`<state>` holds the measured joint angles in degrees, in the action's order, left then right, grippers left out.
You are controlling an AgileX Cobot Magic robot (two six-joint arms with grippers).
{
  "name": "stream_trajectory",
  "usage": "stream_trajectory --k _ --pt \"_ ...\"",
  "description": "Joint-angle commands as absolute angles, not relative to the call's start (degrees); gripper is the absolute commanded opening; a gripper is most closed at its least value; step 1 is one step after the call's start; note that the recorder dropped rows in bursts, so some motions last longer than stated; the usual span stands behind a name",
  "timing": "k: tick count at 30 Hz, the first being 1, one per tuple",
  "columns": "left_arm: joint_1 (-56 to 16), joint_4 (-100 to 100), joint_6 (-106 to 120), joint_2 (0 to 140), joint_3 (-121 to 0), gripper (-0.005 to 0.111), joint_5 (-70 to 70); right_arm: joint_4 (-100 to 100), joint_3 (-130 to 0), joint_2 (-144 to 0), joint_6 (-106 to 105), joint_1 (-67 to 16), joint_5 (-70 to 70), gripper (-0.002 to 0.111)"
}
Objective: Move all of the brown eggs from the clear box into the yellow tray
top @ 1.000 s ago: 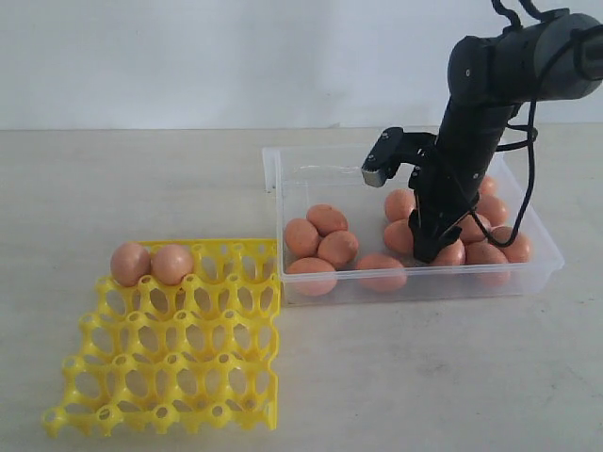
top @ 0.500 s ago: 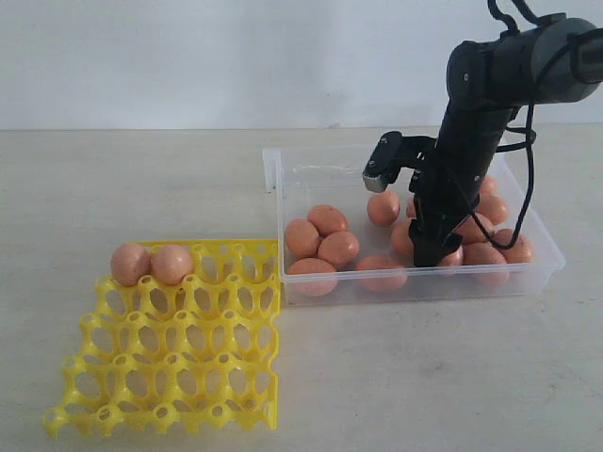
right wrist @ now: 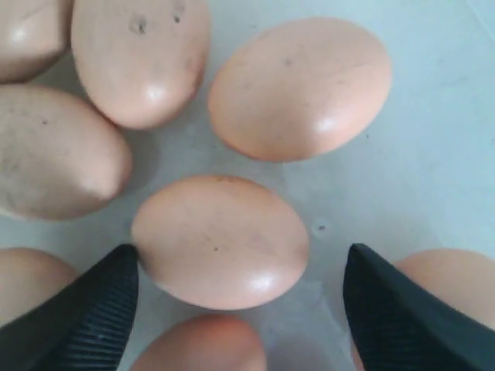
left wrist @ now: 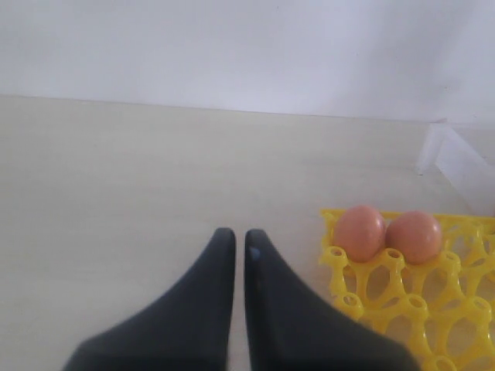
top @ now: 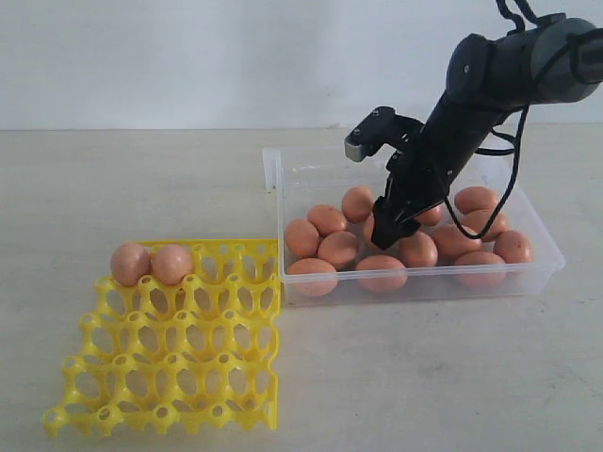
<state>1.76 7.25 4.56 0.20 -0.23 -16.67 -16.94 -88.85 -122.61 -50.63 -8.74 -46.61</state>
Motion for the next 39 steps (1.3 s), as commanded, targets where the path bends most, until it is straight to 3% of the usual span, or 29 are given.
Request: stream_trajectory --k 1,6,12,20,36,39 --pt "1.4 6.9 4.6 0.0 0.0 0.004 -16.4 -19.5 -88.7 -122.5 -48.5 -8.6 -43.3 0.065" --pt "1.4 6.9 4.6 0.0 0.0 0.004 -16.4 -21.7 -88.7 -122.4 -42.6 -8.6 -41.5 0.065" --pt "1.4 6.9 4.6 0.0 0.0 0.004 -16.4 -20.1 -88.7 -122.4 -35.9 -8.6 -51.9 0.065" --pt "1.4 6.9 4.6 0.0 0.0 0.004 -16.4 -10.0 -88.7 -122.4 -35.9 -8.6 -56.2 0.065" --pt "1.4 6.9 4.6 0.0 0.0 0.004 -16.4 -9.5 -88.7 -122.5 -42.6 -8.6 -58.3 0.065" --pt "1.4 6.9 4.6 0.0 0.0 0.004 -16.4 -9.5 -88.7 -122.5 -44.2 -8.6 -58.9 0.06"
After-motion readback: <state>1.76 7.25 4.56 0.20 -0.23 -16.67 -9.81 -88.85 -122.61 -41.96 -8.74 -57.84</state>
